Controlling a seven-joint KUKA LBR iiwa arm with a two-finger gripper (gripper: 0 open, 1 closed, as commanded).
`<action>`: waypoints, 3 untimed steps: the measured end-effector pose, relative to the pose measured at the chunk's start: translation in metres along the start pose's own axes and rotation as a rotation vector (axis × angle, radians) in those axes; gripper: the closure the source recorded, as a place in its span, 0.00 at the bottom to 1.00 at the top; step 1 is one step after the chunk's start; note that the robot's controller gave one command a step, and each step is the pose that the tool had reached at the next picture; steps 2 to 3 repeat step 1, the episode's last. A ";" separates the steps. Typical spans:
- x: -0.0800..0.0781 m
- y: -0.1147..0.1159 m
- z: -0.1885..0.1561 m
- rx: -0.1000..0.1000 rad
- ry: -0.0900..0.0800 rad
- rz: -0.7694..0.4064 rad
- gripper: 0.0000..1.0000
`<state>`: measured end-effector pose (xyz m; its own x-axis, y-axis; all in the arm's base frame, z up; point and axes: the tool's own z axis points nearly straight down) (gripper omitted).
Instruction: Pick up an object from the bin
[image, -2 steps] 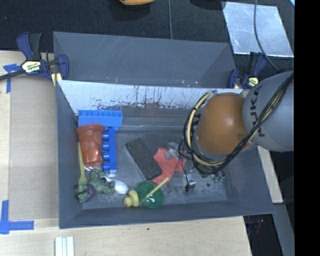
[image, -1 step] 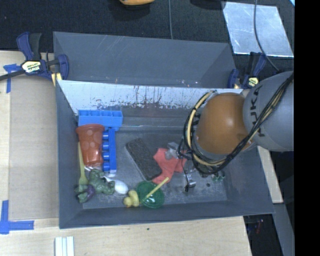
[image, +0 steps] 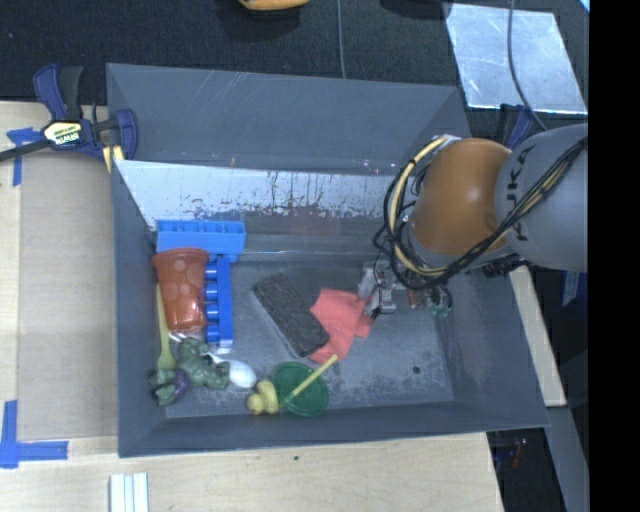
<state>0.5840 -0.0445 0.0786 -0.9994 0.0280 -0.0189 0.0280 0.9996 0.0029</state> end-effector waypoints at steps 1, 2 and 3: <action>0.000 0.000 0.000 0.000 0.000 0.000 1.00; 0.000 0.000 0.000 0.000 0.000 0.000 1.00; 0.000 0.000 0.000 0.000 0.000 0.000 1.00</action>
Offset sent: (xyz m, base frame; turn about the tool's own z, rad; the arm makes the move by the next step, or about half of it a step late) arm 0.0075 -0.0062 0.0255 -0.0122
